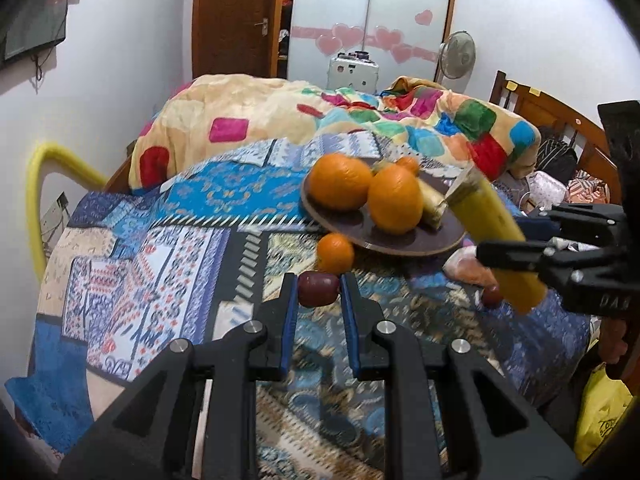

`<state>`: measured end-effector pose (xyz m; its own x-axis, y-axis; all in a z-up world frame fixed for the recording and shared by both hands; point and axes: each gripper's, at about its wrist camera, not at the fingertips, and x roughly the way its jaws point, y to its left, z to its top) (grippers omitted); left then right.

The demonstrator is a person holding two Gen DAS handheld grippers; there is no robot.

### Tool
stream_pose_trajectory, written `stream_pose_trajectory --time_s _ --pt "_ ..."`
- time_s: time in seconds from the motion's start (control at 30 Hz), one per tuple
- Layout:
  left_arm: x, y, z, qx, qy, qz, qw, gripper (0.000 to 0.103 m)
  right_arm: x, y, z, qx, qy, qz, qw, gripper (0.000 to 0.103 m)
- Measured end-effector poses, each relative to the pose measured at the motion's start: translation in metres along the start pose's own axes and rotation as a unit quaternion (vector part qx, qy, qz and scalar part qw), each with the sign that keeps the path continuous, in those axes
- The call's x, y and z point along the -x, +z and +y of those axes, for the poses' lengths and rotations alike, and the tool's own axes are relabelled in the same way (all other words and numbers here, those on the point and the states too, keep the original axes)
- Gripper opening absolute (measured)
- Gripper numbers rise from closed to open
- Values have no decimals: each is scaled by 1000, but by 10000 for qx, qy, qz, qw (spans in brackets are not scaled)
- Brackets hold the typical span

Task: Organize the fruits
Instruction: 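Carry the date to the plate with the left tool while the right tool sets the shoot on it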

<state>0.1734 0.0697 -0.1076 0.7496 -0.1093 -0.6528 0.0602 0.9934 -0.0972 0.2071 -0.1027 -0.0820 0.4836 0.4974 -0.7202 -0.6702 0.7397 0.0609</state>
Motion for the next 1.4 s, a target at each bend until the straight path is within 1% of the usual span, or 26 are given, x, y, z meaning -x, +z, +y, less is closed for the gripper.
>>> stream_pose_trajectory --time_s 0.17,0.27,0.43,0.57,0.73,0.87,0.97,1.17,1.33,1.4 --pt "-7 18 -11 -85 -34 -82 9999 21 17 7 -23 -229 -299 -255 9990 33" --pt "-16 30 -15 -115 -62 -105 9999 21 23 10 -35 -335 -403 -365 9980 33" --pt "-28 43 -17 -153 -50 -121 9998 21 24 15 -56 -521 -534 -487 9960 33" --pt "-41 52 -16 -215 5 -93 9997 21 15 19 -69 -593 -627 -507 9950 33" --pt "-60 60 -18 -285 41 12 9996 21 -8 28 -81 -625 -687 -386 9949 33" --pt "-75 63 -18 -308 11 169 9994 21 -26 36 -89 -661 -667 -213 9954 33" --pt "-85 63 -16 -296 -5 257 9992 21 -39 41 -95 -642 -766 -87 9950 33" --pt "-92 63 -17 -341 -47 304 9989 21 -54 48 -101 -666 -841 71 9942 33" --pt "-93 63 -19 -390 -62 305 9988 21 -64 54 -103 -789 -763 159 9938 33" --pt "-93 63 -19 -408 -64 310 9987 21 -68 56 -102 -779 -792 198 9936 33"
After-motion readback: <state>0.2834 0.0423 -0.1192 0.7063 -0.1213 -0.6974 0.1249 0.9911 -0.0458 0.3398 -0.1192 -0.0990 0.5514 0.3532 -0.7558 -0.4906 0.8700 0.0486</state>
